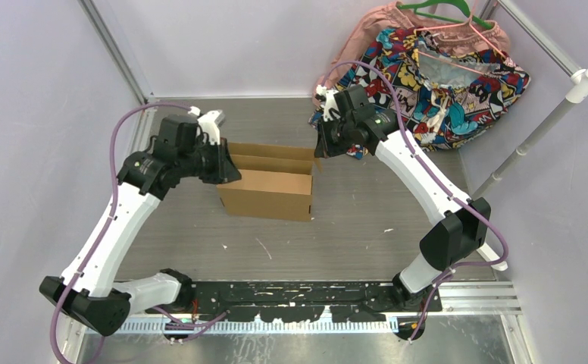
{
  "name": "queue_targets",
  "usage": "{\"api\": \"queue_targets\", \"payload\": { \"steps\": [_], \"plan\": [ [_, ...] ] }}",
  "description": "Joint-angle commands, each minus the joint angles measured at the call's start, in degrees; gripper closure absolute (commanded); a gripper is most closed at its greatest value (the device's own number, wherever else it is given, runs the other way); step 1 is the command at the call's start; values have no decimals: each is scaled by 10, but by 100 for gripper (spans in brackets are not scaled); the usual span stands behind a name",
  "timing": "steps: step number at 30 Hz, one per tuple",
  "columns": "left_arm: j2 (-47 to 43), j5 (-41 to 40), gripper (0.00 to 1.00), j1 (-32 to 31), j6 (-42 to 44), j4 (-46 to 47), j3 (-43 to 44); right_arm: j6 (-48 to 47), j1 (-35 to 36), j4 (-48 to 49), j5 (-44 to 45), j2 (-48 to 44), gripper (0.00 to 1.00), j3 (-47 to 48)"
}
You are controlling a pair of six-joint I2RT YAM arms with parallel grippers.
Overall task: Fold the paper box
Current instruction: Close the paper box at the center of the board.
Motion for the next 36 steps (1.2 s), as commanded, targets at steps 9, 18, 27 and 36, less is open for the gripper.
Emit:
{"api": "queue_targets", "payload": {
  "steps": [9,18,27,36],
  "plan": [
    [6,-38,91,-83,-41,51,-72,0,4,11,-2,-27,99,3],
    [35,-75,92,-119,-45,85,-86,4,4,9,-4,-25,99,5],
    [48,-134,95,-126,-39,118,-102,11,4,11,-9,-24,99,5],
    [57,-141,95,-127,-38,138,-103,11,5,14,-9,-21,99,4]
  ]
}}
